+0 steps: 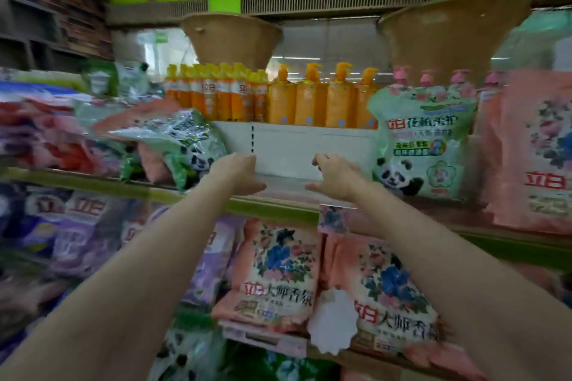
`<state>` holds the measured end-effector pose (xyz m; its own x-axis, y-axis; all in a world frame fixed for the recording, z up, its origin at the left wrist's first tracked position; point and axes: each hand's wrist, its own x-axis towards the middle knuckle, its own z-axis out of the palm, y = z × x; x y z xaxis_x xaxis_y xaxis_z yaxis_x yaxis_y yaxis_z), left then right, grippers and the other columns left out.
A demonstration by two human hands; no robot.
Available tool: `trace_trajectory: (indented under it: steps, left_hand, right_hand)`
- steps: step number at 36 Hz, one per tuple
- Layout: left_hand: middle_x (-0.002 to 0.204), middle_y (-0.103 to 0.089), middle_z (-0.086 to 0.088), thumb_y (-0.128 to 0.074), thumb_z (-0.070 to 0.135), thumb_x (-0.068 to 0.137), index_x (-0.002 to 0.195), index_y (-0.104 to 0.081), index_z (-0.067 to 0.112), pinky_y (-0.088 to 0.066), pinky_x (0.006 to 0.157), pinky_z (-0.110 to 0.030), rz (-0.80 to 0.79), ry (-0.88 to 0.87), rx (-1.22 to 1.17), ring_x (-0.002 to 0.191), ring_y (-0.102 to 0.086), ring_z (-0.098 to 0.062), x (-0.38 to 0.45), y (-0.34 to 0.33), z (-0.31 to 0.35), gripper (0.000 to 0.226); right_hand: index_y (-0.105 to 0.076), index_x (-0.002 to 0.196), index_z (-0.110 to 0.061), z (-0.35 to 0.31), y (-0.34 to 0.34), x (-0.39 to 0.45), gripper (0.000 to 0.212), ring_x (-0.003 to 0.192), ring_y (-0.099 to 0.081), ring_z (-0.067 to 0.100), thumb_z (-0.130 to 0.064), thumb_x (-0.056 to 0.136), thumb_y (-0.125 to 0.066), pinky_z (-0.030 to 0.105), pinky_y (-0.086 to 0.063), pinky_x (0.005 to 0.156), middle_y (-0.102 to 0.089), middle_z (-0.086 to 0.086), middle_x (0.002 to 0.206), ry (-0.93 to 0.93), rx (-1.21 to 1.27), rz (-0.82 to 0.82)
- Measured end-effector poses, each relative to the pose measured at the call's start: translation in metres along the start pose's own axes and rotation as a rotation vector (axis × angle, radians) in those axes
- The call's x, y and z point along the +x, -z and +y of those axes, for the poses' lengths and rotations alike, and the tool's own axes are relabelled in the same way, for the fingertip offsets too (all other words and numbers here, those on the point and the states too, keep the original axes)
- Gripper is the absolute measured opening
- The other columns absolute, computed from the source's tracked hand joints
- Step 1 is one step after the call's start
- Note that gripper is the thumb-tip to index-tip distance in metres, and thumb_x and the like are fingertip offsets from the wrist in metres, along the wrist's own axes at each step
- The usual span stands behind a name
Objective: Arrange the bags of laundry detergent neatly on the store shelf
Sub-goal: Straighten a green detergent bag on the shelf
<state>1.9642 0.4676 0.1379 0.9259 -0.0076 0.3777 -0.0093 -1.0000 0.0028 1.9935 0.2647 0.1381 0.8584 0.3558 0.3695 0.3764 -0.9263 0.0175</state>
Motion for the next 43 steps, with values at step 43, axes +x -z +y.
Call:
trace_trajectory:
  steps: [43]
  left_hand:
    - [0.058,-0.043,-0.002,-0.042,0.061,0.09,0.057,-0.04,0.012,-0.047,0.066,-0.03,0.01,0.537,-0.398,0.057,-0.046,-0.018,0.099,-0.043,-0.192,0.06]
  right_hand:
    - [-0.04,0.134,-0.019,-0.157,-0.079,0.213,0.052,0.127,-0.04,0.025,-0.046,0.091,-0.053,0.044,-0.04,0.102,-0.043,0.007,0.138,0.241,0.217,0.025]
